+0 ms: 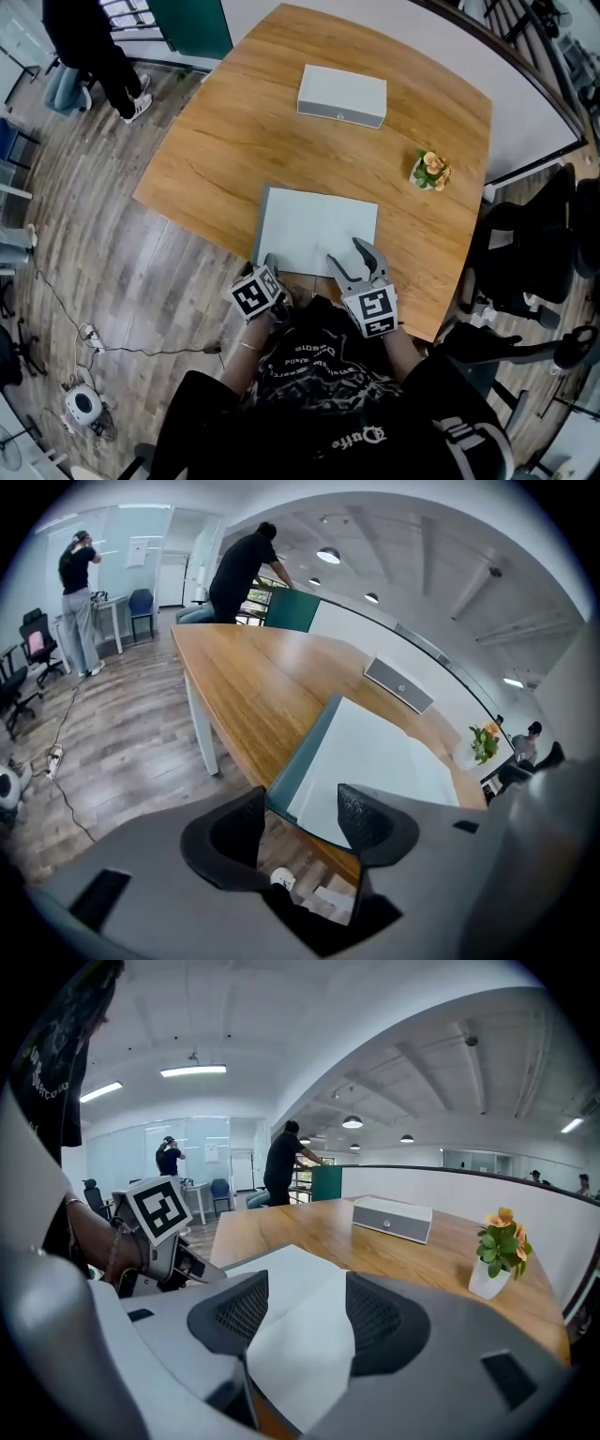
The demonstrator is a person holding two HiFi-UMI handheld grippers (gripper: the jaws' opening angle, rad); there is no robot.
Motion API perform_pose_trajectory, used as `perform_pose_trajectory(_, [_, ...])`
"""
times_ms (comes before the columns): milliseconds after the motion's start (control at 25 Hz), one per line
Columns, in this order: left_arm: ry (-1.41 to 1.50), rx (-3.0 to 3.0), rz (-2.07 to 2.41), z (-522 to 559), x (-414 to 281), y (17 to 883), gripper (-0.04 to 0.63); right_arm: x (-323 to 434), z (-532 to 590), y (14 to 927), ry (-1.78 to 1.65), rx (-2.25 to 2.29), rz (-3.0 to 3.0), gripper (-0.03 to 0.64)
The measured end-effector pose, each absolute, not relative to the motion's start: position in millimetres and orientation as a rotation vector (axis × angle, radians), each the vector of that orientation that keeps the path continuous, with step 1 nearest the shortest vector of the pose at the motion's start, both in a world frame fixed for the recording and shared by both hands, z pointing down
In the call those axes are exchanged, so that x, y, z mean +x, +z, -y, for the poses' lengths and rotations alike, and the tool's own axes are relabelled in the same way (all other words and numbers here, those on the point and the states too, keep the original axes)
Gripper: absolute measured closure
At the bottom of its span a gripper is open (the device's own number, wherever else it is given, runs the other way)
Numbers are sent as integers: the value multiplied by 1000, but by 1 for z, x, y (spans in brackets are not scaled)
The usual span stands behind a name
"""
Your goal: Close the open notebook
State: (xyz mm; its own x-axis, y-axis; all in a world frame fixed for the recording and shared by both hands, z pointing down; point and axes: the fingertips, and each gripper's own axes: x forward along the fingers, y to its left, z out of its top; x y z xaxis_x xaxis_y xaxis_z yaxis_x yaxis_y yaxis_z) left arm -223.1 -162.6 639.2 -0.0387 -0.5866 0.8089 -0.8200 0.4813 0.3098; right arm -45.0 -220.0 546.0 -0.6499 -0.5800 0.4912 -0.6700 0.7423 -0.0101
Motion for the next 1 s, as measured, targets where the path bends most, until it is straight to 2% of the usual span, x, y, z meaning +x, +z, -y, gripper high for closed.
perform_pose_trajectory(120, [461,1270,1782,155,-221,635,382,-48,215,547,264,943,2482,371])
perform_pose_trajectory(160, [561,1306,1815,153,-220,633,470,-49,213,546,263,939,2485,371])
perform_pose_trajectory(200, [656,1345,1843,152,-220,631,531,-50,210,546,261,936,2485,371])
perform_pose_trajectory(280, [734,1394,1861,152,-219,631,532,-50,206,547,255,931,2477,373])
perform_pose_trajectory(1000, [581,1442,1959,150,-214,591,555,-23,187,549,286,1012,2452,388])
